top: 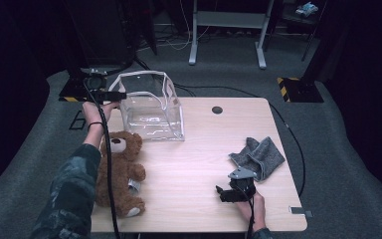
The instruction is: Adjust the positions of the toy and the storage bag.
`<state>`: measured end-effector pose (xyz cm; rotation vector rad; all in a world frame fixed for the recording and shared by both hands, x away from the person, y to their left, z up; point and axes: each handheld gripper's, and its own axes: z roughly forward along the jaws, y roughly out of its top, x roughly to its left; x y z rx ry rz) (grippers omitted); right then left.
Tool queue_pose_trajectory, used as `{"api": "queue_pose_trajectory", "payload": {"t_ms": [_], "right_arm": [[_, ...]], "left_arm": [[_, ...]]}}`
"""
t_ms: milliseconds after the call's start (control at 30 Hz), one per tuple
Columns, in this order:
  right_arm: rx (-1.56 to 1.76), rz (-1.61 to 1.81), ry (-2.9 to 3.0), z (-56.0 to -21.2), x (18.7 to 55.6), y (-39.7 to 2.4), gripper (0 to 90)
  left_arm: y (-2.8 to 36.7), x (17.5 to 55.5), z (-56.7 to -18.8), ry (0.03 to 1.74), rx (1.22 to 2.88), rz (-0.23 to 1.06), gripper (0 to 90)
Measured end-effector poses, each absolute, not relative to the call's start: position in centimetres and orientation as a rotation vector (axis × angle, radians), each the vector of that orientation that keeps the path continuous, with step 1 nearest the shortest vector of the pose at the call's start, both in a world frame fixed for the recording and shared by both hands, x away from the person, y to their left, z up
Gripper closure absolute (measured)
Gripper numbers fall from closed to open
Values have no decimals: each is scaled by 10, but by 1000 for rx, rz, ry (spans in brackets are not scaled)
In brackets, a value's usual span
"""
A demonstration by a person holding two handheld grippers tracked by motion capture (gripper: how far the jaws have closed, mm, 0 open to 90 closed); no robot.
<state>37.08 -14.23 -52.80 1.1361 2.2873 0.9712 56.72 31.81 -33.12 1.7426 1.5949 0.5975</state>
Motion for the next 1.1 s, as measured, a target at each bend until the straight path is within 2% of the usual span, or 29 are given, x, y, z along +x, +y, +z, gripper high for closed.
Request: {"api": "queue_pose_trajectory", "payload": {"t_ms": [67,167,233,400,500,833,1100], "right_arm": [[1134,970,2288,-528,371,-142,104],[1135,971,2287,-528,371,-142,104],[1133,971,2287,-528,371,-142,104],[1134,971,2287,-528,371,-142,105],[1138,971,2286,-528,370,-142,104],[1134,972,2285,-528,371,-142,105],[1139,968,2281,-528,370,-142,106]], "left_arm": [[316,569,-334,1600,1774,589,269],[314,570,-340,1609,1800,593,331],[314,571,-345,1627,1813,578,394],[318,571,-355,1598,1800,547,628],[314,570,-358,1560,1793,545,701],[294,574,-357,1470,1828,522,732],[276,578,-363,1408,1850,438,732]]}}
